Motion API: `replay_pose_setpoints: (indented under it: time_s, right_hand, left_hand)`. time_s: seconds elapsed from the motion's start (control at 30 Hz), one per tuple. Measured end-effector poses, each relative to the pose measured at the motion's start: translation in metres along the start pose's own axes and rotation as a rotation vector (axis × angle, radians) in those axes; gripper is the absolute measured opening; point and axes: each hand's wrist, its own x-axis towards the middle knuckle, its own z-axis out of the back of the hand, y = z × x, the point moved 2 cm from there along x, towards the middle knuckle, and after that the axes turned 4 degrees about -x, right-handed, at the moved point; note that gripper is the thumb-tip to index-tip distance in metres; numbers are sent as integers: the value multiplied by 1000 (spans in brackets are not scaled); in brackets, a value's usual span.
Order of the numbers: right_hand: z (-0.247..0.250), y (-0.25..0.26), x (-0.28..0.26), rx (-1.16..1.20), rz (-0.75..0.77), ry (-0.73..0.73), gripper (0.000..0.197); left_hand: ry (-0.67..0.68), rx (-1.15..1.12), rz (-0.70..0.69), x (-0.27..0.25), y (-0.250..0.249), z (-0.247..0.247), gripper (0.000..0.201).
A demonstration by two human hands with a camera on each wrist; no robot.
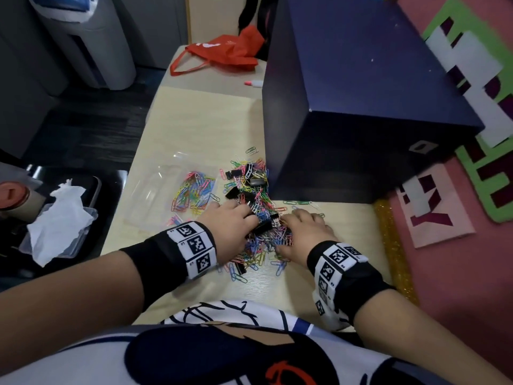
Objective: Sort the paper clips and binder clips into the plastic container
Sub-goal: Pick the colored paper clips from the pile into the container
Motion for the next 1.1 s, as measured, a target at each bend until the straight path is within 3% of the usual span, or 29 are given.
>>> replay_pose_setpoints:
  time_s: [0.1,0.2,0.27,0.37,0.47,0.57,0.67,0.77,0.83,1.0,1.1]
  right_hand:
    - [3,-1,0,29,19,-124,64]
    - [9,6,3,76,162,-224,55]
    - [9,15,5,35,249,-189,52]
    - [6,24,9,-64,260,-121,48]
    - [5,23,7,38,249,-150,40]
    - [10,15,3,222,189,-248,34]
    - [19,-4,5,342,0,-381,33]
    - [23,-24,11,214,-164,-387,40]
    - [22,-29,13,110,-179,-361,43]
    - [18,-8,19,79,66,-312,35]
    - [11,6,23,26,153,-192,38]
  left_hand:
    - [33,-9,50,2,5,4,40]
    - [20,-17,73,7,-2,5,42]
    - [39,-34,116,10,-6,3,44]
    - [80,-64,181,10,-5,0,42]
    - [91,-88,209,8,2,-2,39]
    - [92,-99,274,4,8,1,41]
    - [61,-58,299,4,4,2,42]
    - [-12,-33,182,9,-12,3,39]
    - [10,-52,89,13,-26,-1,37]
    - [86,-63,86,16,-41,-14,48]
    - [97,-52,107,18,-38,-17,38]
